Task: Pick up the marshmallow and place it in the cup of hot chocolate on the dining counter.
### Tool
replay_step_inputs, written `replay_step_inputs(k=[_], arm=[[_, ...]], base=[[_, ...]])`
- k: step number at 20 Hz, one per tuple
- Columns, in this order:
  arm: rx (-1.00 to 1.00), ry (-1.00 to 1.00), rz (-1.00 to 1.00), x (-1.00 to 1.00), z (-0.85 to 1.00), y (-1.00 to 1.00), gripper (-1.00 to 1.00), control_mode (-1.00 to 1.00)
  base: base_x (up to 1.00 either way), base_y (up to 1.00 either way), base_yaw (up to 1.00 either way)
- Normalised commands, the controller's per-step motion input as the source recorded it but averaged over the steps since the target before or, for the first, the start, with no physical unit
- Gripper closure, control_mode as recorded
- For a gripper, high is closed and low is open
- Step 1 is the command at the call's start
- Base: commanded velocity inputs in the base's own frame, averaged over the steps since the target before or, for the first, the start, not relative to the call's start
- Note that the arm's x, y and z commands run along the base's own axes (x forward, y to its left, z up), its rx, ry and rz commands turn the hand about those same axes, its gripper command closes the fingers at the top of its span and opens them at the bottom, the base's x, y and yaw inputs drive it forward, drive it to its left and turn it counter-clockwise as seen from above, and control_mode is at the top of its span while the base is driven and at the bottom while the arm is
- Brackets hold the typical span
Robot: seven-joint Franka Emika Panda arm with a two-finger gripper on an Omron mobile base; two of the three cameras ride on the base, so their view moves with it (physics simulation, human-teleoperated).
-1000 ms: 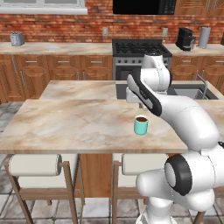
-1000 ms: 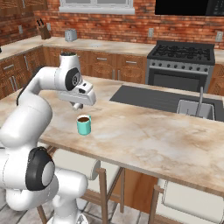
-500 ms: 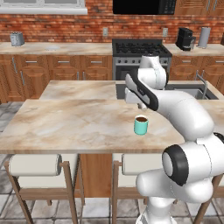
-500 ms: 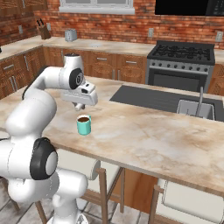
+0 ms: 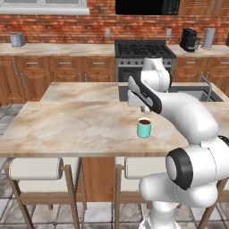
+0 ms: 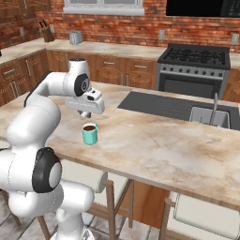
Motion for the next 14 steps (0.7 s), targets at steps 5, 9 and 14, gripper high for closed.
replay_step_inputs(k=[5,9,14], arm=[[0.0,0.0,0.0,0.0,-0.18,0.0,1.0,-1.0],[0.0,0.0,0.0,0.0,-0.21,0.0,1.0,-1.0],[0.0,0.0,0.0,0.0,-0.25,0.0,1.0,-1.0]], base=[[0.0,0.0,0.0],[0.0,0.0,0.0],[0.0,0.0,0.0]])
